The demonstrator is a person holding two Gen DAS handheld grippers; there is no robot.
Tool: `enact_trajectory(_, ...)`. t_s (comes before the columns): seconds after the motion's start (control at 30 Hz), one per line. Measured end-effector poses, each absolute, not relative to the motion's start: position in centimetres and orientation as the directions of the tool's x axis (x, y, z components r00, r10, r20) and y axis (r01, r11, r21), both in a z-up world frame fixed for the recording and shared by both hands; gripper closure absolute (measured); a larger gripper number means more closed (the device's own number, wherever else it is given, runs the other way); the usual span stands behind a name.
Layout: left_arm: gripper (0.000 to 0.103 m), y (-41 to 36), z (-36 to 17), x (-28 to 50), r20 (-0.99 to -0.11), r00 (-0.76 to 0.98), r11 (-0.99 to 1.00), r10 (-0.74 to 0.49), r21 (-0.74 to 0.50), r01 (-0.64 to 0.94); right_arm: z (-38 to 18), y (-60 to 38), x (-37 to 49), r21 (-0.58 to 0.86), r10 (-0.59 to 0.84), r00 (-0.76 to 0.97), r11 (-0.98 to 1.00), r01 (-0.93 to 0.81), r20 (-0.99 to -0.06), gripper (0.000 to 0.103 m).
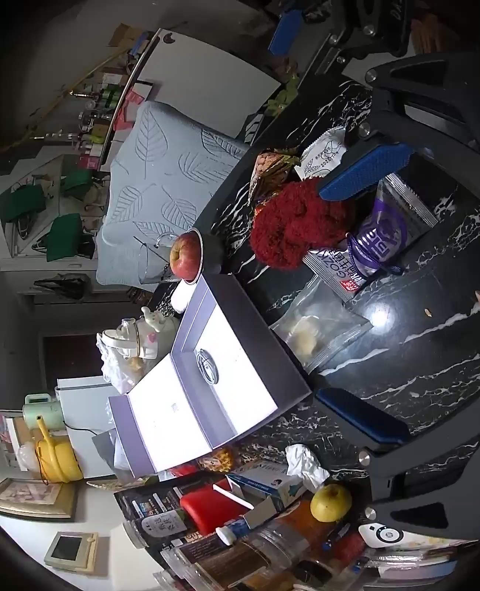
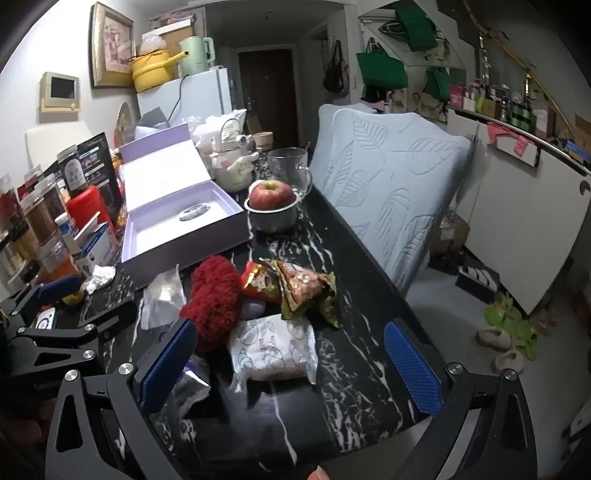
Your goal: Organize soft objects
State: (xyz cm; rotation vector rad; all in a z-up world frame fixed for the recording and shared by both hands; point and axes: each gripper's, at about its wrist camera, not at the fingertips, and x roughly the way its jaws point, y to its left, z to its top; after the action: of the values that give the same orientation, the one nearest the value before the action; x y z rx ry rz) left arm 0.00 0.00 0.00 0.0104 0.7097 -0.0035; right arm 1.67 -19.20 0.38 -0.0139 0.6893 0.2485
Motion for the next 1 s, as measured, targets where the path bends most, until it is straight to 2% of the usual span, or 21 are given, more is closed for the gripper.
enact_trajectory(1.0,0.000,0.2,0.0,-0.2,-0.652,0.756,0.999,-0.054,-0.040,0.037,0.7,-19.1,1.2,0.037,0.201,0.754,0.973,-0.228,-0.626,0.000)
